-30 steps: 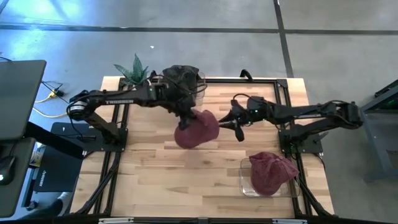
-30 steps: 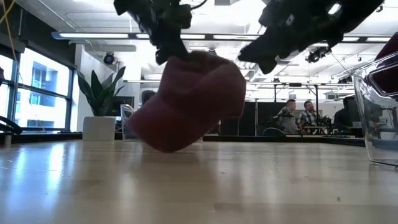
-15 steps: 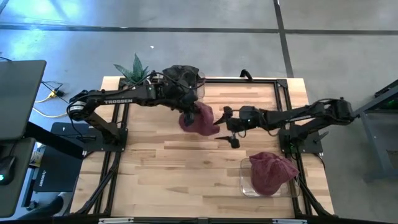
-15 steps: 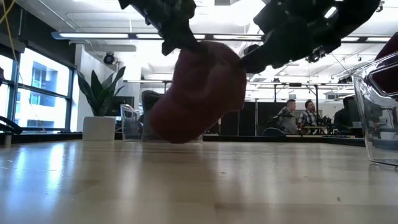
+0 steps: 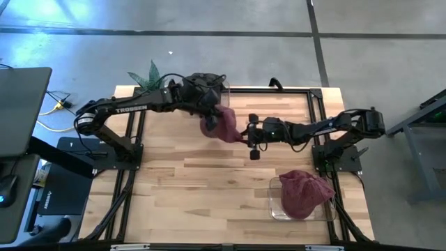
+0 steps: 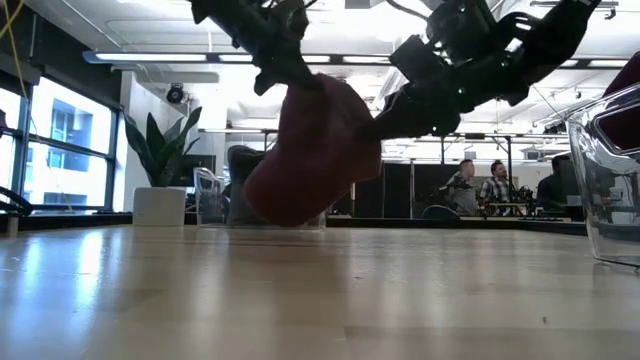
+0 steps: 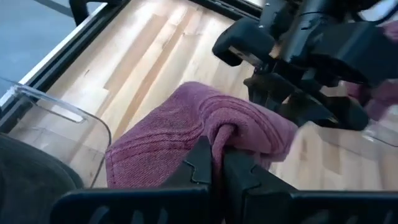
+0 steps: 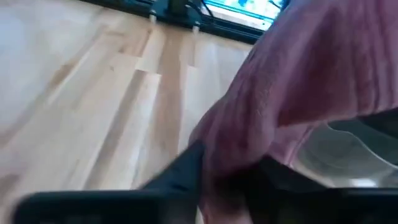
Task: Pick & Place hat
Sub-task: Put the red cap into the bottom transparent bin
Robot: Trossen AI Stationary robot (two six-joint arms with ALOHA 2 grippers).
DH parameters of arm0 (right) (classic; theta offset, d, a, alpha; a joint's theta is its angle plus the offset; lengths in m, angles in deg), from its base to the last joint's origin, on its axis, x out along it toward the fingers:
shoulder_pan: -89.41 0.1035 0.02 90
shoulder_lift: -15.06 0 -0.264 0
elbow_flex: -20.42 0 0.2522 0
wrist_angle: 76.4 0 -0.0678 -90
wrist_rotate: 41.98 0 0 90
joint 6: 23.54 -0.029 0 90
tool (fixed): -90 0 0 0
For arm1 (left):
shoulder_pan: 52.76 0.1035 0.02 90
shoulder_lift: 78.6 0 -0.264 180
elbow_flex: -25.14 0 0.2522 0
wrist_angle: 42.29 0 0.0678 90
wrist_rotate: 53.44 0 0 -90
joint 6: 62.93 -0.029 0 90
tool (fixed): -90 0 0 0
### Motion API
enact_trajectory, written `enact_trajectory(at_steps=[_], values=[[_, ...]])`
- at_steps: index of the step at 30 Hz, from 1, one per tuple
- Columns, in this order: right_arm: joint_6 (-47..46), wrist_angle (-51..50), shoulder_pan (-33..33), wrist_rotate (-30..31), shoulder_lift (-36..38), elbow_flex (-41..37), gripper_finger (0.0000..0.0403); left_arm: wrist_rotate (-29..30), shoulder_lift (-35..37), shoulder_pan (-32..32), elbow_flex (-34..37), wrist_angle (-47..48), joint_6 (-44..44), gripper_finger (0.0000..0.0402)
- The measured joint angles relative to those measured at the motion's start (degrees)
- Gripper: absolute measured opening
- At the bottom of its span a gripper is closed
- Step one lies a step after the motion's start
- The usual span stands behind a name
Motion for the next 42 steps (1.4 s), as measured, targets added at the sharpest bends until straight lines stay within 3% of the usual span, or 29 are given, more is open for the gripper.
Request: enact_trajectory(at_steps=[3, 7, 11, 15, 20, 25, 33, 35, 38, 42], values=[[-0.07, -0.74, -0.41, -5.21, 1.01, 0.04, 0.0013, -4.46, 0.22, 0.2, -0.07, 0.28, -1.46, 0.0001], [-4.76, -5.5, -0.8, -11.15, 5.3, -0.01, 0.0028, -14.01, 0.2, -0.04, -0.09, 1.77, -5.15, 0.0013], [-7.47, -11.61, -2.58, -21.71, 12.0, -0.02, 0.0008, -23.99, 0.2, -0.46, -0.09, 3.12, -8.16, 0.0055], [-14.57, -15.57, -4.26, -29.88, 15.42, -0.02, 0.0012, -24.63, -2.67, -2.05, -0.19, 3.08, -10.82, 0.0119], [-17.48, -16.27, -5.89, -39.32, 12.97, -0.69, 0.0005, -24.9, -7.56, -2.66, -0.18, 1.38, -12.87, 0.0195], [-20.82, -16.26, -7.94, -39.43, 8.56, -0.7, 0.0011, -23.77, -13.2, -4.0, -0.09, -2.31, -16.71, 0.0236], [-22.32, -15.99, -11.99, -38.41, 4.88, -0.7, 0.0011, -17.15, -20.99, -7.56, -0.04, -6.97, -21.56, 0.0243], [-22.6, -16.28, -12.97, -38.46, 5.08, -0.7, 0.0014, -20.32, -22.83, -7.91, -0.11, -7.03, -23.37, 0.0243], [-23.33, -16.84, -14.43, -38.87, 5.46, -0.7, 0.0008, -30.44, -23.31, -7.91, 0.15, -3.94, -26.64, 0.0236], [-23.71, -18.48, -15.42, -41.57, 6.1, -0.61, 0.0005, -42.49, -23.08, -7.92, -0.09, -4.22, -31.2, 0.0199]])
